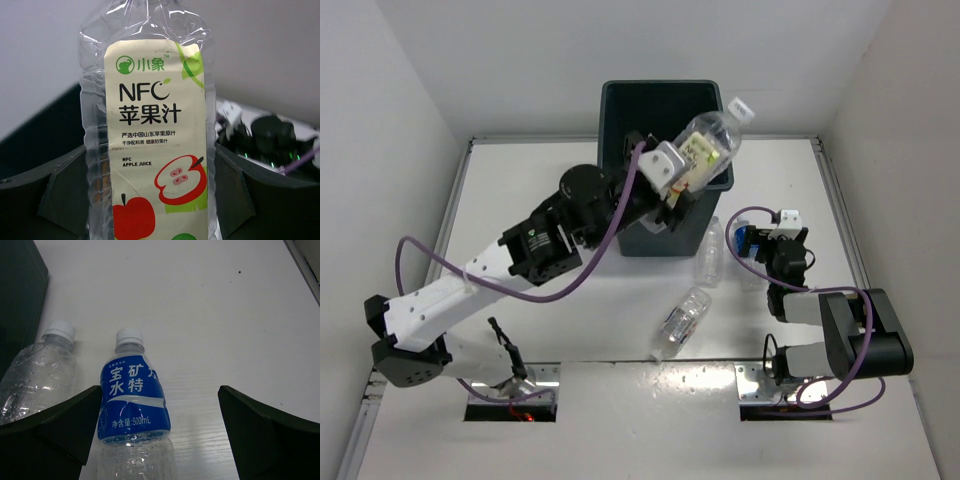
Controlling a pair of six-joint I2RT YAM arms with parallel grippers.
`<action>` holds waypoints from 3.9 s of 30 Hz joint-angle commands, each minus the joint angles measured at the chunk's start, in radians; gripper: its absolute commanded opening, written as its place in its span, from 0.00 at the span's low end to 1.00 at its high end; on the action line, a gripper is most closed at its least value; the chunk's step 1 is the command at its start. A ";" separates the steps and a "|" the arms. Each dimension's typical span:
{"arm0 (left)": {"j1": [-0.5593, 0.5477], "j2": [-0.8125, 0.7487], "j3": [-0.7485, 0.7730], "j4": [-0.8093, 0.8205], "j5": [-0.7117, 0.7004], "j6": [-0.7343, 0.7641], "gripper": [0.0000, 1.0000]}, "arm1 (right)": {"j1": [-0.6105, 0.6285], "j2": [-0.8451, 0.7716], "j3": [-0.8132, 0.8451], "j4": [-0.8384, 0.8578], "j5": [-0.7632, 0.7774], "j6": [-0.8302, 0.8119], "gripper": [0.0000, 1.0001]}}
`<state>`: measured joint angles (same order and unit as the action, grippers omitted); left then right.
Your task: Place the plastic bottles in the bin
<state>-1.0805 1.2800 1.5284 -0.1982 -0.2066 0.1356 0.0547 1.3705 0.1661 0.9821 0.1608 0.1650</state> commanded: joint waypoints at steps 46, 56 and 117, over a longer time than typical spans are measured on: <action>0.475 0.352 0.187 0.134 0.251 -0.633 0.69 | -0.004 -0.002 0.021 0.036 -0.001 0.001 1.00; 0.475 0.343 0.177 0.134 0.260 -0.614 1.00 | -0.004 -0.002 0.021 0.036 -0.001 0.001 1.00; -0.156 0.246 -0.625 0.313 0.156 -0.225 1.00 | -0.004 -0.002 0.021 0.036 -0.001 0.001 1.00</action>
<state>-1.2385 1.5051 0.8616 0.0727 -0.0593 -0.0620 0.0547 1.3705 0.1661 0.9821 0.1604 0.1646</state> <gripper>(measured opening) 0.997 0.997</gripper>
